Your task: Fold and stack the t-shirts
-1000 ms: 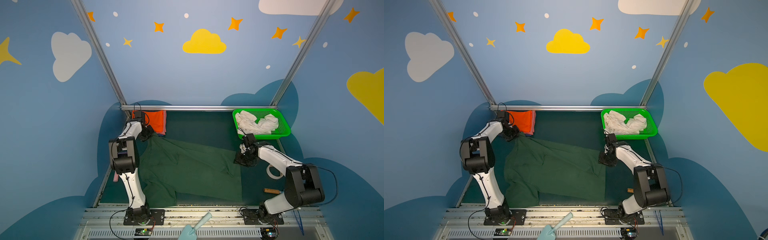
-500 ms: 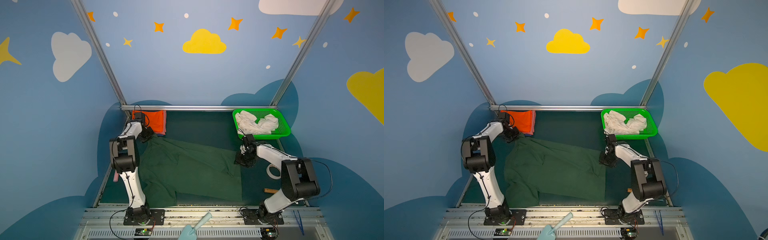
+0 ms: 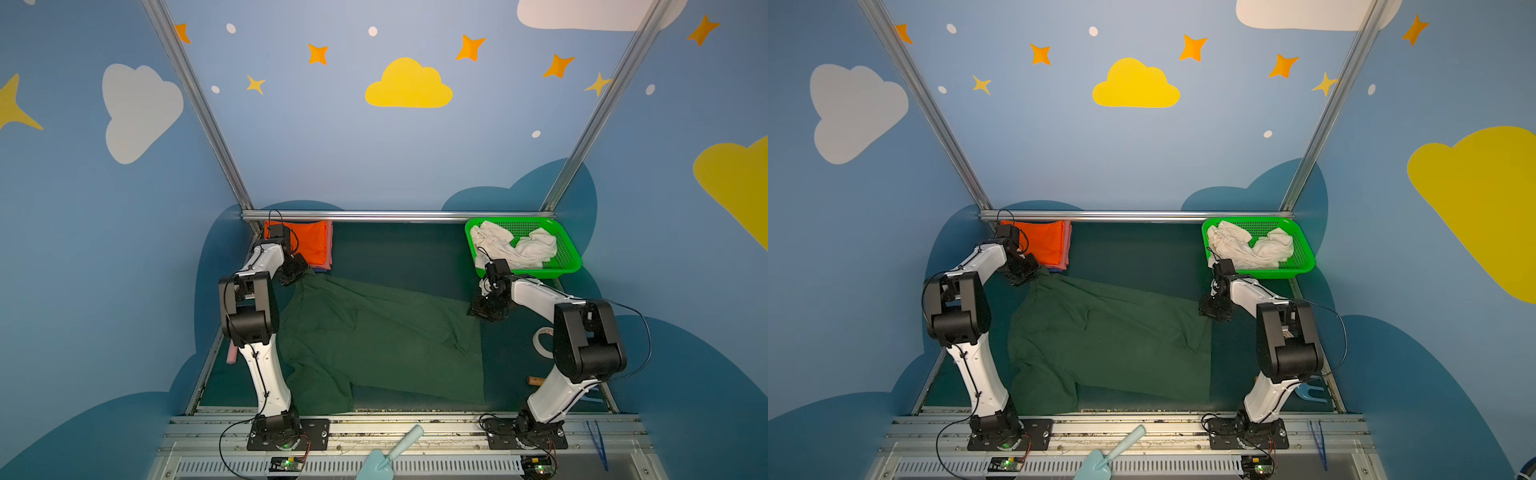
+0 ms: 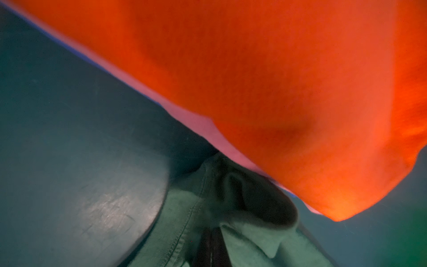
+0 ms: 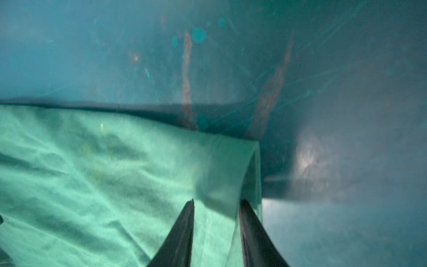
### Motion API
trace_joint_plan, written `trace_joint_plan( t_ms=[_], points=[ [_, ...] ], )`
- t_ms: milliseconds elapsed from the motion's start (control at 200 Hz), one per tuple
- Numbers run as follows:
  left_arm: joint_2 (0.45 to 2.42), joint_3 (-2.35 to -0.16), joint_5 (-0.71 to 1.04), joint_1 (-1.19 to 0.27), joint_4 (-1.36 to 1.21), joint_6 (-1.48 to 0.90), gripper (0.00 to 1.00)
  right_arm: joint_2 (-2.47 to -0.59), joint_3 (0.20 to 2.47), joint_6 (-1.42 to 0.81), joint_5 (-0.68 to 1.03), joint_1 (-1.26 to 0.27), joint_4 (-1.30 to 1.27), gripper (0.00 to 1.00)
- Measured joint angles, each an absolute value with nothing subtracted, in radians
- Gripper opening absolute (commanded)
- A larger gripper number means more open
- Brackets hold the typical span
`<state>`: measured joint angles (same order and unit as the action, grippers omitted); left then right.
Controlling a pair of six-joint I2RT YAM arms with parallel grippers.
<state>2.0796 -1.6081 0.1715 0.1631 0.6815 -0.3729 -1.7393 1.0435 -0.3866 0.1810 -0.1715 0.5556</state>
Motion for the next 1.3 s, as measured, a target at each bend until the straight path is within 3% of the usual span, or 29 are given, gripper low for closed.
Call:
trace_joint_plan(
  t_ms=[601,801,1302],
  points=[
    [2.080,-1.608,0.163,0.163,0.691,-0.370,0.05,-1.758,1.067,-0.369,0.223,-0.156,0.527,0.22],
    [2.082,-1.616,0.147,0.163,0.703,-0.365,0.05,-1.794,1.119,-0.348,0.225,-0.150,0.546,0.00],
    [2.090,-1.623,0.121,0.178,0.716,-0.347,0.05,-1.879,1.311,-0.232,0.222,-0.133,0.720,0.00]
  ],
)
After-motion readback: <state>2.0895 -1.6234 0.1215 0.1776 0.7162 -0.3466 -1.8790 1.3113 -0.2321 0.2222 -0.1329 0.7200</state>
